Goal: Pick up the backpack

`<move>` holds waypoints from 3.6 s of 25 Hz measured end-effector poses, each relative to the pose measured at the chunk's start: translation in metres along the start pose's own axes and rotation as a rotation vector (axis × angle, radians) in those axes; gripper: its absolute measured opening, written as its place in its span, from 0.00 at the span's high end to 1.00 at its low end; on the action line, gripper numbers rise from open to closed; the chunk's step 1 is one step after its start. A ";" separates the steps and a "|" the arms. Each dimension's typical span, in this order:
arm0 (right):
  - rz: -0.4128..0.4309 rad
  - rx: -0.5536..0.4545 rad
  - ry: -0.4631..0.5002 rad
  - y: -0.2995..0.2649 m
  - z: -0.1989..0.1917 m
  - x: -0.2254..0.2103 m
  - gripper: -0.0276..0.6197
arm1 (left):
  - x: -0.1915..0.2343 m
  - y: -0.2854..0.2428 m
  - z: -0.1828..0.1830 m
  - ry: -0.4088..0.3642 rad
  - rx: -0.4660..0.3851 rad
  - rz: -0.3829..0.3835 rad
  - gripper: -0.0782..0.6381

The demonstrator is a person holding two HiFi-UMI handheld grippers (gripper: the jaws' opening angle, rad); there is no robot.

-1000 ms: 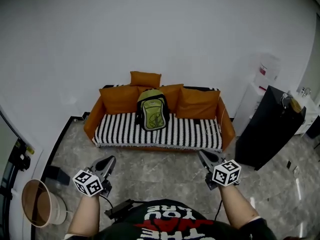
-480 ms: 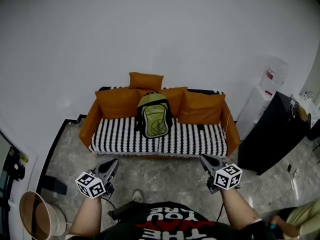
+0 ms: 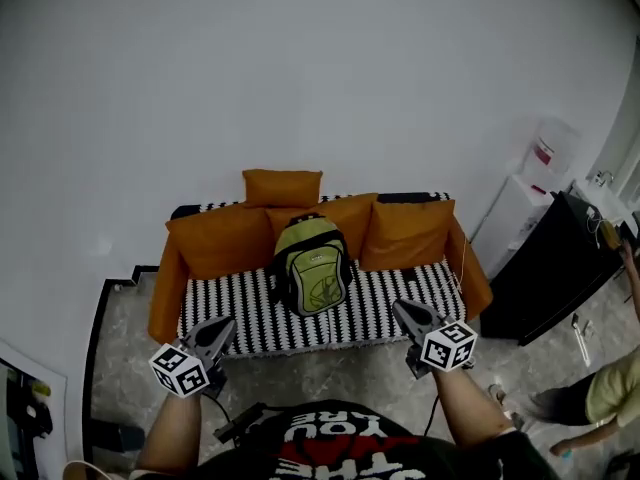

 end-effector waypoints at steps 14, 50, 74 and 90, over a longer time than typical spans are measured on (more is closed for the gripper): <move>0.029 0.043 -0.067 -0.131 0.030 -0.130 0.91 | 0.108 -0.134 -0.018 0.065 0.081 0.039 0.87; 0.319 0.762 0.287 -0.418 -0.151 -0.342 0.22 | 0.267 -0.349 -0.313 0.051 0.486 -0.189 0.22; 0.460 0.670 0.142 -0.477 -0.230 -0.308 0.65 | 0.241 -0.443 -0.363 0.219 0.248 -0.262 0.58; 0.443 0.580 0.159 -0.460 -0.111 -0.243 0.82 | 0.241 -0.439 -0.217 0.177 0.190 -0.302 0.72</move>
Point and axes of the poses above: the fingertips, and each gripper's own axes: y backward along the fingers, x to its left, z out of its top, the point moved 3 cm from there along y, backward along the fingers, and after that the axes turned 10 degrees about -y, right-handed, at the moved point
